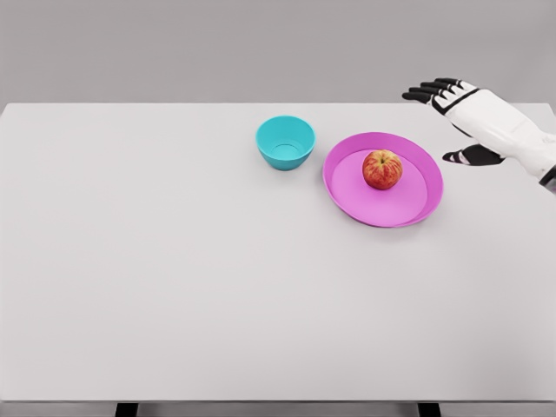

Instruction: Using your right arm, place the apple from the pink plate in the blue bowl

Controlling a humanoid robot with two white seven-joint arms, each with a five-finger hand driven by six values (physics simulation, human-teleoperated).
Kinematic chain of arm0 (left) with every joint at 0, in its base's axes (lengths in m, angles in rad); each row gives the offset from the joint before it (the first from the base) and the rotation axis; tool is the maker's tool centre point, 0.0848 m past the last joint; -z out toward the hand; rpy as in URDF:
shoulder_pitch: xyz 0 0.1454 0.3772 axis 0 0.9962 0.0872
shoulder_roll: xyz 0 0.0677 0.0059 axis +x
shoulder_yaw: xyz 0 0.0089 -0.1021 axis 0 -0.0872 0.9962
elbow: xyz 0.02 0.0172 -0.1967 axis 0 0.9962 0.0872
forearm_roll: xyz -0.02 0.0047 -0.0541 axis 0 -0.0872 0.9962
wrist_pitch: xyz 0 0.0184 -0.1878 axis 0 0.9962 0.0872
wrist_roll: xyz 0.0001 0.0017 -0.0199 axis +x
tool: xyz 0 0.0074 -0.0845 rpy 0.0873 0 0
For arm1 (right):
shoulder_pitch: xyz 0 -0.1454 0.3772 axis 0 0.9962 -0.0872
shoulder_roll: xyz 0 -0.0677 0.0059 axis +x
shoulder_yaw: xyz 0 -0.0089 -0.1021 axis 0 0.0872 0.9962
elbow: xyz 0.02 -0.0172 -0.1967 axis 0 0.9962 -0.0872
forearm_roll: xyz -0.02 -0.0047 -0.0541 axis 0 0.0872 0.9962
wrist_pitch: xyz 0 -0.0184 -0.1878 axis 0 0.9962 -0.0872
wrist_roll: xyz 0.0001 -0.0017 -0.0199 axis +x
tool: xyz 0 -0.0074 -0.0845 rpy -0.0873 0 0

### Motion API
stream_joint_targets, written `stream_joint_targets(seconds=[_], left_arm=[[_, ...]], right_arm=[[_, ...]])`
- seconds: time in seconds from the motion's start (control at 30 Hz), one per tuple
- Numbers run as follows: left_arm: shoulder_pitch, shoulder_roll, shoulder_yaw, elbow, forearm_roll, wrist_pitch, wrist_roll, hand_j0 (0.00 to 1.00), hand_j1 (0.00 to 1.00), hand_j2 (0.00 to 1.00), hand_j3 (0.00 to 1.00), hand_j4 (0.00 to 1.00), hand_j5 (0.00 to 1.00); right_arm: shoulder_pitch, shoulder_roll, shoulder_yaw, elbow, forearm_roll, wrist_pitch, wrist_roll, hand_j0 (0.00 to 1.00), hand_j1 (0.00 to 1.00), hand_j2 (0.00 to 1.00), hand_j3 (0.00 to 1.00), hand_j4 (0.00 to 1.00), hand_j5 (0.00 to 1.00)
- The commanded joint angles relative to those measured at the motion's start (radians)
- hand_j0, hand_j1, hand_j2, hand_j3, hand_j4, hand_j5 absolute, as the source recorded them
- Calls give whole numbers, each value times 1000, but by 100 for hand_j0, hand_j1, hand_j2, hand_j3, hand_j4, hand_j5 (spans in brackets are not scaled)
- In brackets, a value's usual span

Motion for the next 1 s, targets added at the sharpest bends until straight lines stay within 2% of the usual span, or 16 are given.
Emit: stream_joint_targets(seconds=[0.0,0.1,0.2,0.23,0.27,0.33,0.4,0.43,0.53,0.63,0.97], left_arm=[[0,0,0,0,0,0,0,100,100,100,100,100,100],[0,0,0,0,0,0,0,100,100,100,100,100,100],[0,0,0,0,0,0,0,100,100,100,100,100,100],[0,0,0,0,0,0,0,100,100,100,100,100,100],[0,0,0,0,0,0,0,100,100,100,100,100,100],[0,0,0,0,0,0,0,100,100,100,100,100,100],[0,0,0,0,0,0,0,100,100,100,100,100,100],[0,0,0,0,0,0,0,100,100,100,100,100,100],[0,0,0,0,0,0,0,100,100,100,100,100,100],[0,0,0,0,0,0,0,100,100,100,100,100,100],[0,0,0,0,0,0,0,100,100,100,100,100,100]], right_arm=[[0,-2,1,1,-5,1,0,100,100,100,100,100,100],[0,0,-7,3,-8,5,-2,100,100,100,100,100,100],[0,0,-8,64,-5,4,1,100,100,100,100,100,100],[0,0,-7,78,-4,4,42,100,100,100,100,100,100],[-3,1,-8,83,-2,4,125,100,100,100,100,100,100],[-54,30,-8,86,-4,4,357,100,100,100,100,100,100],[-89,47,-8,86,-1,4,499,100,100,100,100,100,100],[-109,65,-8,86,-1,4,535,100,100,100,100,100,100],[-158,99,6,106,4,4,535,100,100,100,100,100,100],[-279,173,113,241,7,-1,535,100,100,100,100,100,100],[-288,191,141,258,7,-2,535,100,100,100,100,100,100]])
